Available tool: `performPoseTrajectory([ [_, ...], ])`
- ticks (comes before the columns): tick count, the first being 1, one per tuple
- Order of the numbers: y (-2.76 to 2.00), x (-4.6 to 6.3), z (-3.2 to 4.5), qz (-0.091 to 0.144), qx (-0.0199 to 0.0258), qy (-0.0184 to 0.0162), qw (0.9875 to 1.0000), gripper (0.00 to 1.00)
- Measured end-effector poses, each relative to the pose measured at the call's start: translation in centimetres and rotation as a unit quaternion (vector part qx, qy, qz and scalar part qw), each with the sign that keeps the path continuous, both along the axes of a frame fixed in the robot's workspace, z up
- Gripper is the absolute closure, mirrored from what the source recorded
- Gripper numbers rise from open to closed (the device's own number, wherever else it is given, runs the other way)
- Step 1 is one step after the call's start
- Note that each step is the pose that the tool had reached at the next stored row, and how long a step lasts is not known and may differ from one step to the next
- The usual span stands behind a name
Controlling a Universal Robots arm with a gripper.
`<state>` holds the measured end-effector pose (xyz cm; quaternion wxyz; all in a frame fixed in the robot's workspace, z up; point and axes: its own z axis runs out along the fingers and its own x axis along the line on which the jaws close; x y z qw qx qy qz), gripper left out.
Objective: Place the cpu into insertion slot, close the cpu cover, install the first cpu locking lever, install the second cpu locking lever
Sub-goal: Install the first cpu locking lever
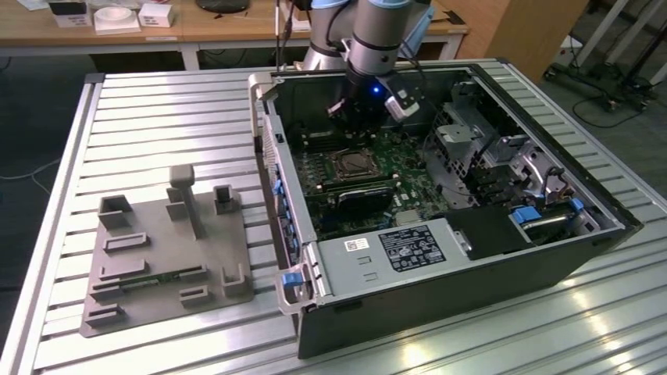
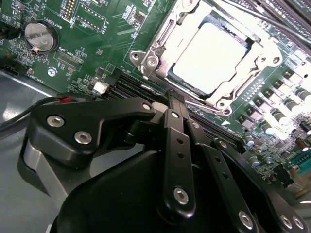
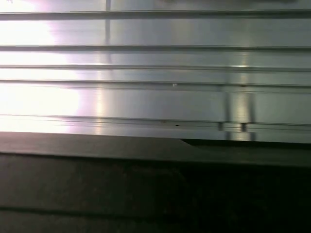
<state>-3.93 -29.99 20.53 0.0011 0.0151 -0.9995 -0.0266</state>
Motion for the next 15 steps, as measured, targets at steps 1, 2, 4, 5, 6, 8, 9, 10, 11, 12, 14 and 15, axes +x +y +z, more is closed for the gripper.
performPoseTrajectory([
  [1,0.01,0.06,-0.04,0.0,0.0,0.0,1.0,0.9],
  [2,0.02,0.15,-0.08,0.0,-0.0001,0.0001,1.0,0.9],
  [4,0.04,0.3,-0.16,0.0,-0.0001,0.0,1.0,0.9],
  [5,0.05,0.35,-0.2,0.0,-0.0001,0.0,1.0,0.9],
  [6,0.05,0.38,-0.24,0.0,-0.0001,0.0,1.0,0.9],
  [8,0.06,0.38,-0.28,0.0,-0.0002,0.0001,1.0,0.9],
  [9,0.07,0.38,-0.31,0.0,-0.0001,0.0001,1.0,0.9],
  [10,0.07,0.38,-0.34,0.0,-0.0001,0.0001,1.0,0.9],
  [11,0.08,0.38,-0.36,0.0,-0.0001,0.0001,1.0,0.9],
  [12,0.09,0.38,-0.4,0.0,-0.0001,0.0001,1.0,0.9],
  [14,0.11,0.38,-0.48,0.0,0.0,0.0,1.0,0.9],
  [15,0.13,0.38,-0.5,0.0,-0.0001,0.0001,1.0,0.9],
])
